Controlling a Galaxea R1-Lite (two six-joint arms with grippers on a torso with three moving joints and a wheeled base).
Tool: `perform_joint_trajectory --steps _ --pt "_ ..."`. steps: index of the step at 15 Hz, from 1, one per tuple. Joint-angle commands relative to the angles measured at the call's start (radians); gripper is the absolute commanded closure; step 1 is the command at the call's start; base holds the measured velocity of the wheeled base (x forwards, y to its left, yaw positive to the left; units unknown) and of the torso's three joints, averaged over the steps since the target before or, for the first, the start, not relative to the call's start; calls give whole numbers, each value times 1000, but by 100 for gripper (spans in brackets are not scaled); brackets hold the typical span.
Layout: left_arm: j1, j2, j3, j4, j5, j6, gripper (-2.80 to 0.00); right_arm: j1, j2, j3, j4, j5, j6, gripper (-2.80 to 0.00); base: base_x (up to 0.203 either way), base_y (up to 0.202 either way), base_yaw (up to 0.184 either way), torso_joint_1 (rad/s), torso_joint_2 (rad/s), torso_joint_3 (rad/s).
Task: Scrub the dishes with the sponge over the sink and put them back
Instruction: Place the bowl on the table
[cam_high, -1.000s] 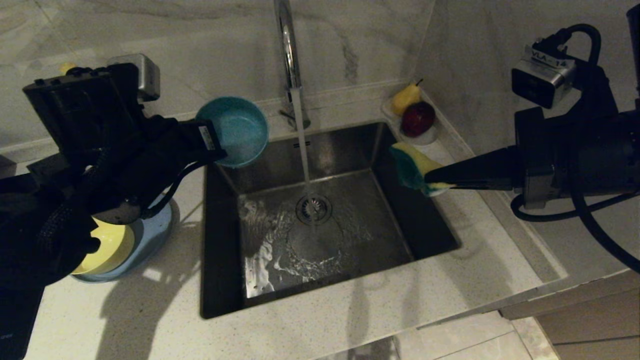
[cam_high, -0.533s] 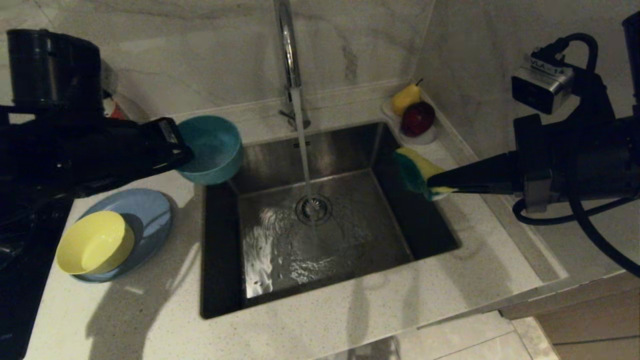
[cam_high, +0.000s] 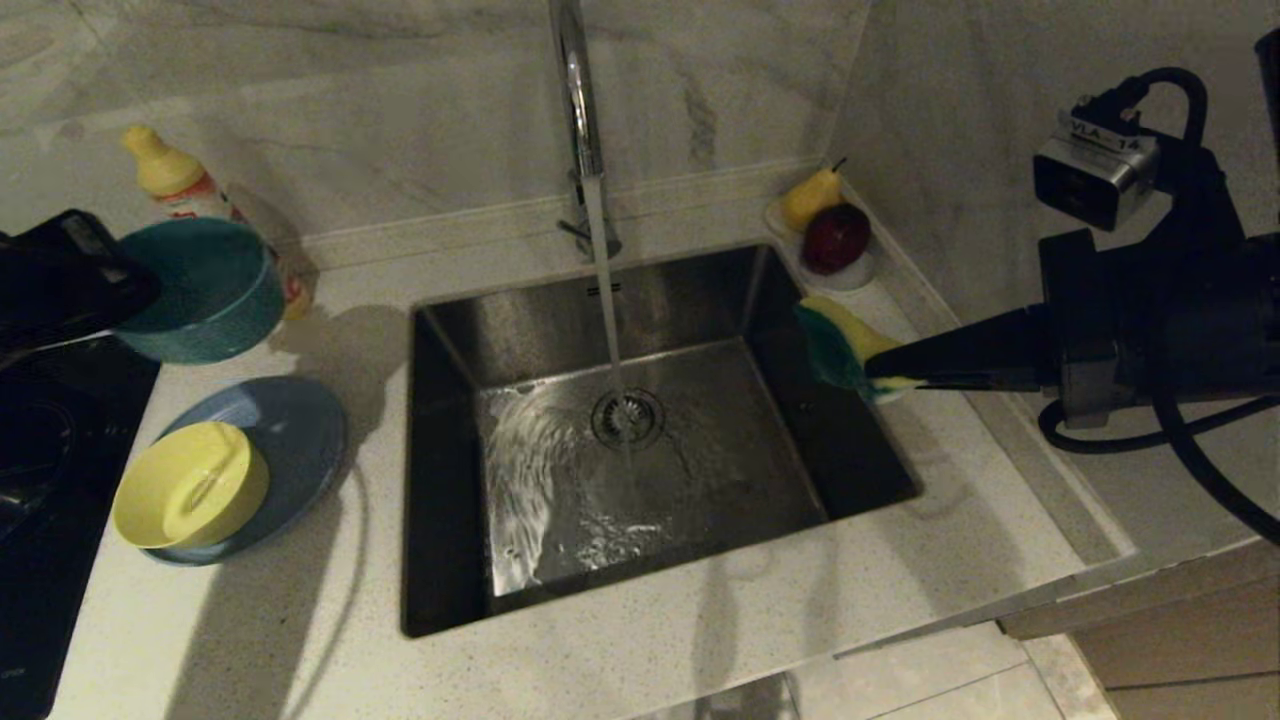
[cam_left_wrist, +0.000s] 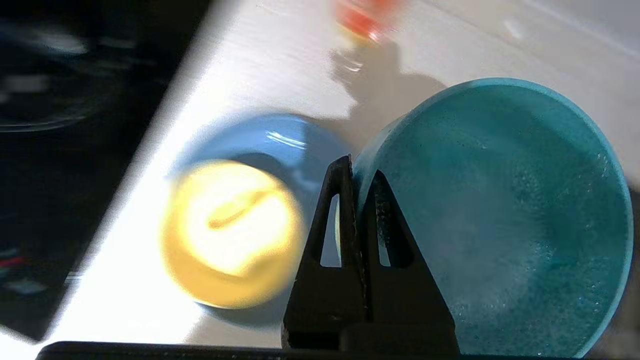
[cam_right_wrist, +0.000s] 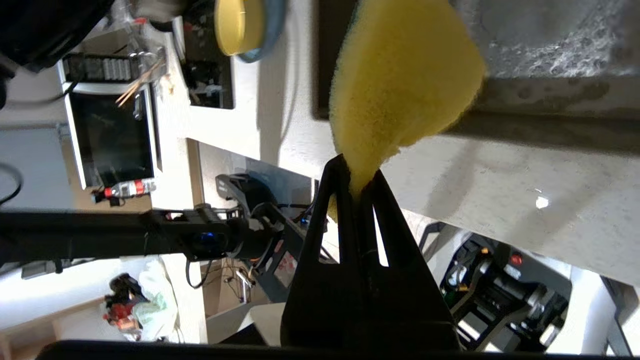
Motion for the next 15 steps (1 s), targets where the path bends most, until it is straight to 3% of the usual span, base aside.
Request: perform_joint_trajectory --steps 1,4,11,15 --pt "171 -12 73 -48 -40 -43 0 -13 20 23 0 3 4 0 0 0 0 0 0 0" --pt "300 63 148 -227 -105 -81 0 -15 15 30 -1 2 2 0 0 0 0 0 0 0" --pt "513 252 131 -339 -118 -92 0 -23 24 18 2 1 -4 0 0 0 0 0 0 0" --pt "568 331 124 -368 -149 -94 0 -23 28 30 -5 1 -4 0 0 0 0 0 0 0"
